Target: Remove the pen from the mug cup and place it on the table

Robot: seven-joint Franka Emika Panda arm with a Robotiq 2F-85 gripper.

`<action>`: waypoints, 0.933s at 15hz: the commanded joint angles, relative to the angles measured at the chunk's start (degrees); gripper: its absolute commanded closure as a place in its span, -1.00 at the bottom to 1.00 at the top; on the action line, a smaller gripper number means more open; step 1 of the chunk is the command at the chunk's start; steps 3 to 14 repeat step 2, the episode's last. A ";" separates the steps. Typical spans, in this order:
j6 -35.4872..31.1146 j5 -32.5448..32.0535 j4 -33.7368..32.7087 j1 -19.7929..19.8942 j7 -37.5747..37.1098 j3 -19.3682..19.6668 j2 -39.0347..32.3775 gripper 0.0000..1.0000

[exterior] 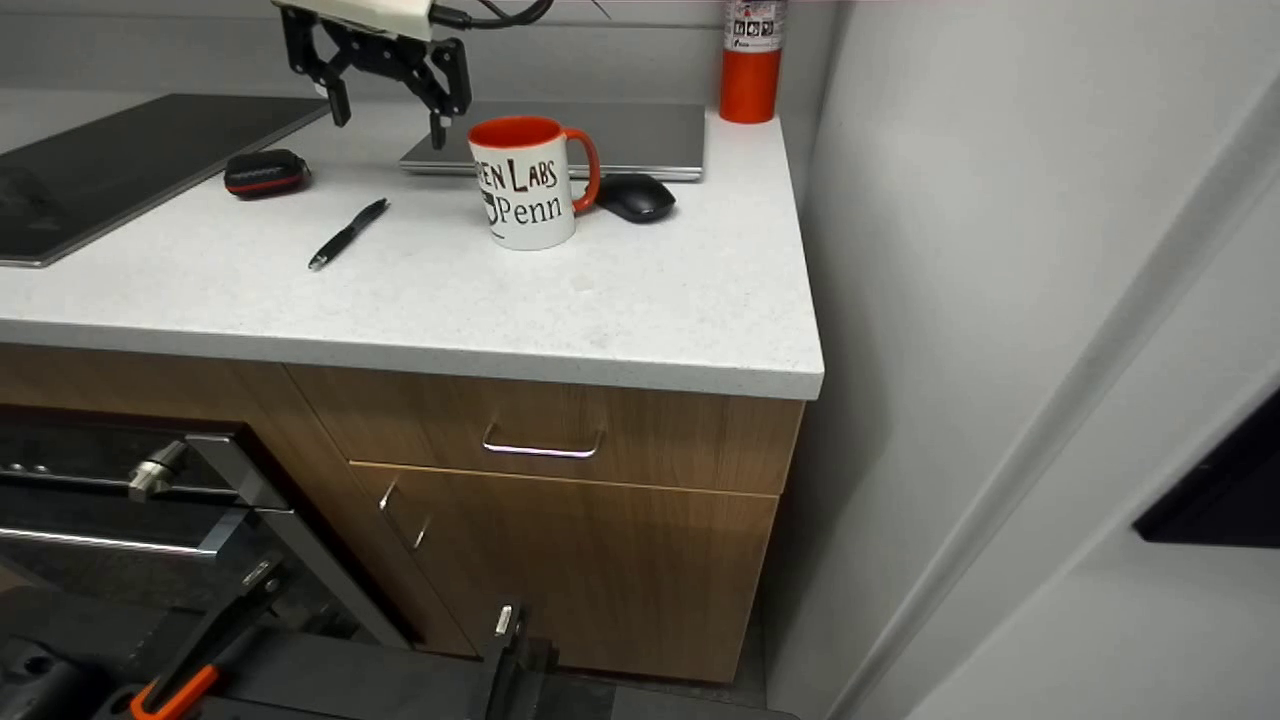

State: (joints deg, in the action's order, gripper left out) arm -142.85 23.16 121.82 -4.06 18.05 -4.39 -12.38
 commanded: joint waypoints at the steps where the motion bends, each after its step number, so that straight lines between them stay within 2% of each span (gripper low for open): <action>1: -0.01 -0.54 -0.04 1.34 -0.43 -1.41 0.00 -1.00; 14: -0.01 -0.54 -0.04 1.35 -0.43 -1.44 0.00 -1.00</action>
